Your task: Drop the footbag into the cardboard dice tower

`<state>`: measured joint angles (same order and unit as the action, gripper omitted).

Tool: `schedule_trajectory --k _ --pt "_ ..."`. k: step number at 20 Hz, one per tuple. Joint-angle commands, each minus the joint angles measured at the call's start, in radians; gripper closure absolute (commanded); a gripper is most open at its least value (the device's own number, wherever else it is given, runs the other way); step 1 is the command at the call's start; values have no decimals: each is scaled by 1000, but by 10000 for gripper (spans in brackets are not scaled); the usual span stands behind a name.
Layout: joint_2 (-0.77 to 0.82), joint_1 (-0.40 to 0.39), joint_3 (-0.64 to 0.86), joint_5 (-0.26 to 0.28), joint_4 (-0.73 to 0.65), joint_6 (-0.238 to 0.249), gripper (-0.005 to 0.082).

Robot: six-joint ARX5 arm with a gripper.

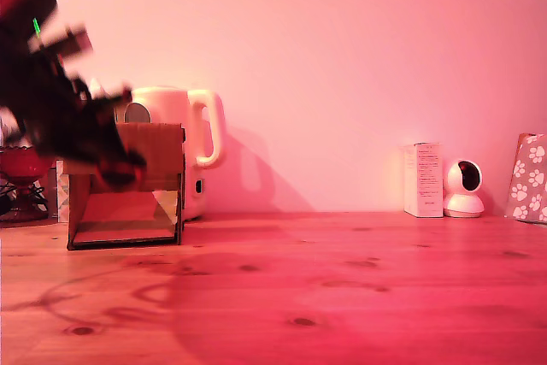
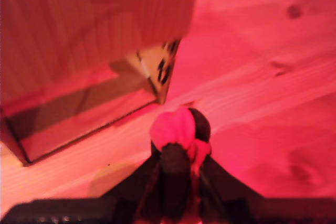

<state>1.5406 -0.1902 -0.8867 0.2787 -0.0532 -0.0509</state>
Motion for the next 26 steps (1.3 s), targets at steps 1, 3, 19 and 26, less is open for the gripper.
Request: schedule_trajectory --k 1,3,19,26 --pt "-57 -3 14 2 -3 -5 693" --pt "-126 -3 14 2 -10 -5 693" --pt "-14 0 -109 -124 -433 60 693" --pt "184 15 -337 -130 -285 89 693"
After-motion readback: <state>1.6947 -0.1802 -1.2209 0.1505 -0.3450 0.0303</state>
